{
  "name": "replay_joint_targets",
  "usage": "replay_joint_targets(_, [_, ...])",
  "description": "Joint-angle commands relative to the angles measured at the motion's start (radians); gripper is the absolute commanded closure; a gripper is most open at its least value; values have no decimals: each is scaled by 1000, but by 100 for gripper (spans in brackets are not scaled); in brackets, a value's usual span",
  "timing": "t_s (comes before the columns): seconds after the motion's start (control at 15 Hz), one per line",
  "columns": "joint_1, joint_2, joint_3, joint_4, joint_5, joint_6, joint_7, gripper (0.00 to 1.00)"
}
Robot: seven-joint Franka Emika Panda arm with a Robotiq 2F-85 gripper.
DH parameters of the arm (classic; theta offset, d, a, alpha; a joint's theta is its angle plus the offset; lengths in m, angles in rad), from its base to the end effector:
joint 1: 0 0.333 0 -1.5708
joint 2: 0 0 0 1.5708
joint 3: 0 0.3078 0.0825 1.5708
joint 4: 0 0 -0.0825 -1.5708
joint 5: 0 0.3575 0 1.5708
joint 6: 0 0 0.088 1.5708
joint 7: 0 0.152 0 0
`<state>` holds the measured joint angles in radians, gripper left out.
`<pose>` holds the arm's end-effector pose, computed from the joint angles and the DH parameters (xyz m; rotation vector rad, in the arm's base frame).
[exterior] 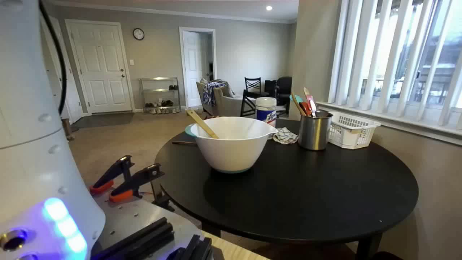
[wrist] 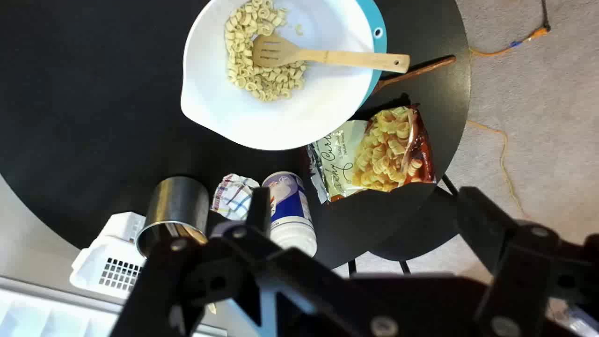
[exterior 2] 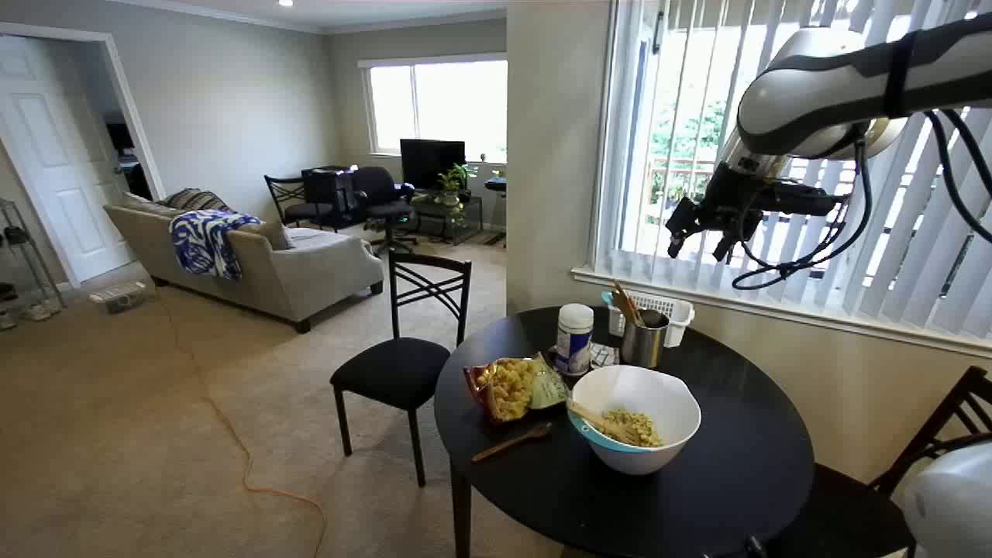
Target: Stir in the bowl
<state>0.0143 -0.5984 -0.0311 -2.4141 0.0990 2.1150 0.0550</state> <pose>0.3907 0.0008 0.5083 -2.9889 0.1609 -0.4469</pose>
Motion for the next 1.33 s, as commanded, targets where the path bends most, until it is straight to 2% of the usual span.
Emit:
replay_joint_targets(0.0, [-8, 1, 7, 2, 5, -2, -4, 0])
replay_joint_targets(0.87, [-8, 1, 7, 2, 5, -2, -4, 0])
replay_joint_targets(1.27, [-16, 112, 120, 38, -108, 49, 79, 0])
